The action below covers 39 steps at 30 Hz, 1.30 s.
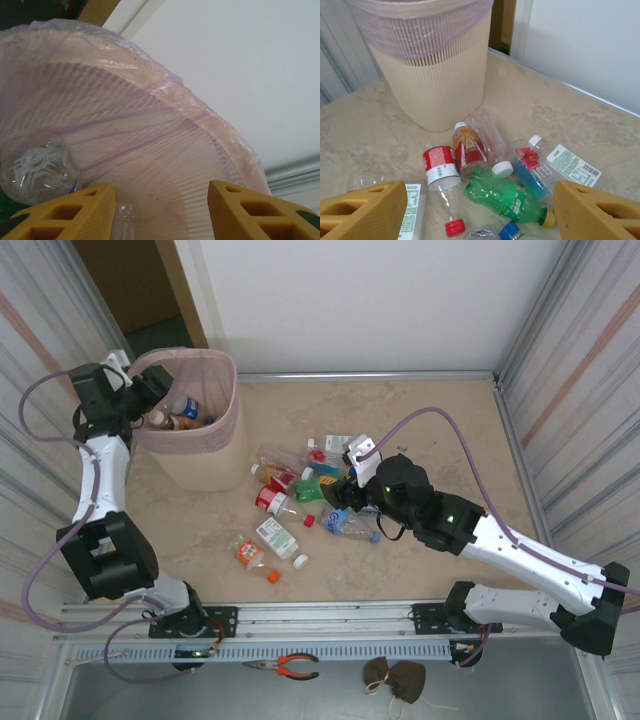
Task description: Put the plastic bottles in the bin
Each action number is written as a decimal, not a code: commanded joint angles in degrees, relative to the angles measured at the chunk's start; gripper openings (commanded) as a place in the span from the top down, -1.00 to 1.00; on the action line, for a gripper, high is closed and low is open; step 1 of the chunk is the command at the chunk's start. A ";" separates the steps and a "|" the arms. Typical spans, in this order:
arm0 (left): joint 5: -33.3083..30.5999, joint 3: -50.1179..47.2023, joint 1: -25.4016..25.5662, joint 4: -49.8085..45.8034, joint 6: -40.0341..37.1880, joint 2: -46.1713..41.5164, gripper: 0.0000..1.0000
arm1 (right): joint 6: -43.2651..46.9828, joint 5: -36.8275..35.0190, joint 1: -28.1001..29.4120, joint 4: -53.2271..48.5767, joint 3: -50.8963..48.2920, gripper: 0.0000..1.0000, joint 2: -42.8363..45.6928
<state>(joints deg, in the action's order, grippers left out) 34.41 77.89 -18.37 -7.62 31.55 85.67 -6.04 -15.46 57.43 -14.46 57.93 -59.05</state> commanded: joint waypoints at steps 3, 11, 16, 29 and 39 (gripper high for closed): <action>1.10 3.40 0.09 -2.89 -3.74 -4.62 -0.04 | -3.02 -1.39 -0.95 -1.74 -0.45 -0.53 0.08; 4.86 6.33 1.04 -8.74 -7.02 -7.06 -0.05 | -8.08 -1.06 -3.51 -5.76 -0.15 -0.53 -0.78; 5.63 6.79 3.25 -14.65 -10.09 -9.58 -0.06 | -8.63 -0.60 -3.81 -6.33 -0.65 -0.53 -0.81; -8.71 -0.29 22.26 -32.25 -15.55 -23.03 -0.09 | -8.16 1.12 -5.01 -5.36 -1.90 -0.53 -0.15; -24.97 -16.34 38.90 -35.56 -5.02 -33.13 -0.08 | -7.88 4.37 -6.77 -4.52 -4.38 -0.54 1.89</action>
<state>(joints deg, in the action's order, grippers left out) 16.08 65.28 18.92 -40.91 21.96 54.24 -13.30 -12.53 51.27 -19.68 54.28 -58.65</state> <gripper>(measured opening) 0.543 0.768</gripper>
